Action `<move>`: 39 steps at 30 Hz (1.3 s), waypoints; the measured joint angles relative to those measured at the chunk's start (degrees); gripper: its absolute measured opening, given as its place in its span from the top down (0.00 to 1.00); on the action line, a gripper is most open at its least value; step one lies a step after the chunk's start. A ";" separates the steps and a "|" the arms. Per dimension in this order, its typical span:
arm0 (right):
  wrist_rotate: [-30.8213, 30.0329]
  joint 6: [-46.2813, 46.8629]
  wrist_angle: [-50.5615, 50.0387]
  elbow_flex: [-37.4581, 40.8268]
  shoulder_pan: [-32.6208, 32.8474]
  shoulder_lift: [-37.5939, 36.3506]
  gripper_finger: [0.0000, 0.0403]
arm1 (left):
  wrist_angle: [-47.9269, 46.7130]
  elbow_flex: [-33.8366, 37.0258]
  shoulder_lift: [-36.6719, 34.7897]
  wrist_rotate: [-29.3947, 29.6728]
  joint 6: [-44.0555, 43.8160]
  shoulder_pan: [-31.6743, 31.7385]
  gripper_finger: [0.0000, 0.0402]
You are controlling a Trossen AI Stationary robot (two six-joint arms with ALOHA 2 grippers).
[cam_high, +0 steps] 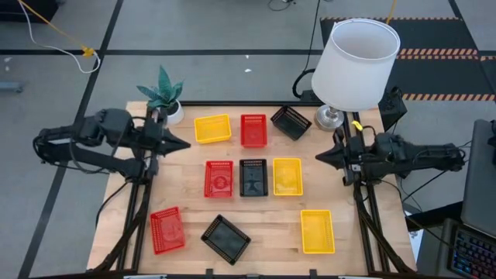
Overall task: Stack baskets by color
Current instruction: Stack the top yellow bin on top of the middle yellow bin
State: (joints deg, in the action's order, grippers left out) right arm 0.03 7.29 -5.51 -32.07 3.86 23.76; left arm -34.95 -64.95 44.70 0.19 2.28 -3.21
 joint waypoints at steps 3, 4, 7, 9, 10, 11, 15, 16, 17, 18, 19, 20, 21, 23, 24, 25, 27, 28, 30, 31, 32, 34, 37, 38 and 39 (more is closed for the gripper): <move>0.00 -2.04 -6.49 -8.80 0.00 6.15 1.00 | 2.16 2.62 -0.08 0.20 -0.06 -2.40 0.99; 0.01 -2.72 -8.85 -11.71 0.00 8.02 1.00 | 2.59 3.15 -0.10 0.84 -0.06 -3.19 0.99; 0.00 -4.38 -16.22 -21.02 0.00 13.29 1.00 | 3.83 4.22 -0.12 4.33 0.00 -5.42 0.99; 0.00 -4.97 -20.89 -26.75 0.00 16.55 1.00 | 4.58 4.84 -0.08 6.86 0.23 -6.58 0.99; -0.06 -4.98 -22.57 -29.42 0.00 17.88 1.00 | 5.15 5.23 -0.06 7.76 0.37 -7.06 0.99; -0.22 -4.98 -24.11 -31.94 0.00 19.22 1.00 | 5.67 5.55 -0.05 8.36 0.40 -7.50 0.99; -2.99 -5.00 -28.83 -39.17 0.00 23.29 1.00 | 7.62 6.84 -0.08 9.38 0.46 -8.58 0.99; -3.87 -5.02 -29.26 -40.17 0.00 23.95 1.00 | 8.06 7.39 -0.08 9.38 0.47 -8.69 0.99; -4.76 -5.00 -29.41 -40.66 0.00 24.45 1.00 | 8.61 8.06 -0.05 9.40 0.45 -8.88 0.99; -5.28 -5.00 -29.24 -40.76 0.00 24.82 1.00 | 9.28 8.88 -0.02 9.41 0.44 -8.96 0.99; -6.01 -4.99 -29.18 -40.76 0.00 25.11 1.00 | 10.09 9.82 -0.01 9.42 0.44 -9.10 0.99; -6.44 -4.87 -29.18 -40.74 0.00 25.45 1.00 | 11.05 10.82 -0.01 9.44 0.48 -9.29 0.99; -7.12 -4.63 -29.02 -40.54 0.00 25.76 1.00 | 11.66 11.47 -0.01 9.46 0.64 -9.37 0.99; -8.64 -4.36 -29.03 -39.64 0.00 26.15 1.00 | 11.86 11.81 0.03 9.46 0.78 -9.37 0.99; -9.31 -4.30 -28.83 -39.02 0.00 26.32 1.00 | 12.08 11.89 0.01 9.47 0.65 -9.37 0.99; -9.45 -4.07 -28.20 -38.25 0.00 26.35 1.00 | 12.22 11.98 -0.04 9.48 0.61 -9.37 0.99; -9.86 -3.50 -25.60 -35.94 0.00 26.31 1.00 | 12.16 12.30 -0.04 9.46 0.59 -9.37 0.99; -10.01 -3.47 -23.67 -34.63 0.00 26.28 1.00 | 11.93 12.40 -0.01 9.46 0.47 -9.37 0.99; -9.43 -3.47 -19.24 -31.83 0.04 26.31 1.00 | 10.83 12.41 0.00 9.46 -0.32 -9.37 0.99; -8.99 -3.46 -17.07 -30.39 0.18 26.33 1.00 | 10.50 12.41 -0.01 9.46 -1.00 -9.37 0.99; -9.00 -3.50 -15.07 -29.04 0.37 26.35 1.00 | 10.15 12.41 0.11 9.46 -1.59 -9.37 0.99; -9.01 -3.73 -10.85 -26.44 0.69 26.33 1.00 | 9.61 12.41 0.35 9.44 -2.89 -9.44 0.99; -9.01 -3.68 -7.02 -23.00 0.81 26.31 1.00 | 9.14 12.41 0.85 9.53 -4.27 -10.32 0.99; -8.99 -3.54 -6.06 -21.87 0.82 26.33 1.00 | 8.90 12.41 1.14 9.87 -4.32 -10.73 0.99; -9.01 -3.49 -5.52 -20.82 0.91 26.33 1.00 | 8.53 12.41 1.60 10.31 -4.30 -11.31 0.99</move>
State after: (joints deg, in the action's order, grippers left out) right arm -8.98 3.79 -11.03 -52.89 4.77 50.09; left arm -26.43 -52.53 46.30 10.49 -2.02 -14.51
